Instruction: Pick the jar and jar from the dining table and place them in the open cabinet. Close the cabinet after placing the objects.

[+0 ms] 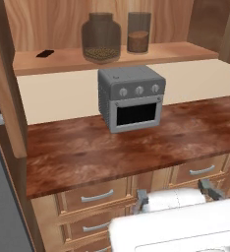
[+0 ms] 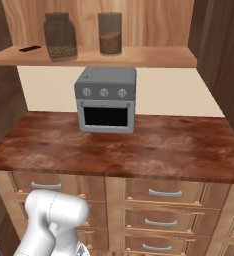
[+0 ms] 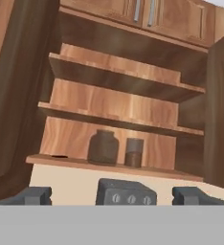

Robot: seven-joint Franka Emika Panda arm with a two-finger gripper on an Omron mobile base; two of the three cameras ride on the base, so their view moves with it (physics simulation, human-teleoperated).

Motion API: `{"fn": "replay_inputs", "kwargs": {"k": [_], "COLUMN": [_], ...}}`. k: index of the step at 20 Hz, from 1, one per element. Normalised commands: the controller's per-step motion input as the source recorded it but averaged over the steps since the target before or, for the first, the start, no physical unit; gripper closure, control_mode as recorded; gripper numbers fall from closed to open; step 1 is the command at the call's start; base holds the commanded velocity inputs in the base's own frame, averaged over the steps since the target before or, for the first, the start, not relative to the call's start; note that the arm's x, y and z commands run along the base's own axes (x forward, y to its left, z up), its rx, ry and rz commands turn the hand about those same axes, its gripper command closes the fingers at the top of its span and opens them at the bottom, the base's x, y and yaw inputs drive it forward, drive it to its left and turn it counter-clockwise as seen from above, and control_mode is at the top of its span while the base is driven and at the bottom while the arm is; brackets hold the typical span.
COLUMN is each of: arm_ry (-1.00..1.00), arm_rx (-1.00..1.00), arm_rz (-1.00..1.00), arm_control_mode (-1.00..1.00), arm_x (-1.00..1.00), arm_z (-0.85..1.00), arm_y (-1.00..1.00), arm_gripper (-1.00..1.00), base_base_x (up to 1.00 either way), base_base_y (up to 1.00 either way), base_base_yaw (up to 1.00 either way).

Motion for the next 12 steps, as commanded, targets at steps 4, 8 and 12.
{"fn": "replay_inputs", "kwargs": {"k": [4,8,12], "arm_ry": [-0.13,-0.11,-0.04], "arm_rx": [0.0,0.0,0.0], "arm_rz": [-0.12,-0.08,-0.06], "arm_control_mode": [-1.0,-1.0,-1.0], "arm_x": [0.24,0.24,0.52], "arm_z": [0.12,0.0,0.0], "arm_y": [0.53,0.42,0.36], "arm_gripper": [-1.0,-1.0,-1.0], "base_base_x": [0.0,0.0,0.0], "base_base_y": [0.0,0.0,0.0], "base_base_yaw": [0.0,0.0,0.0]}}
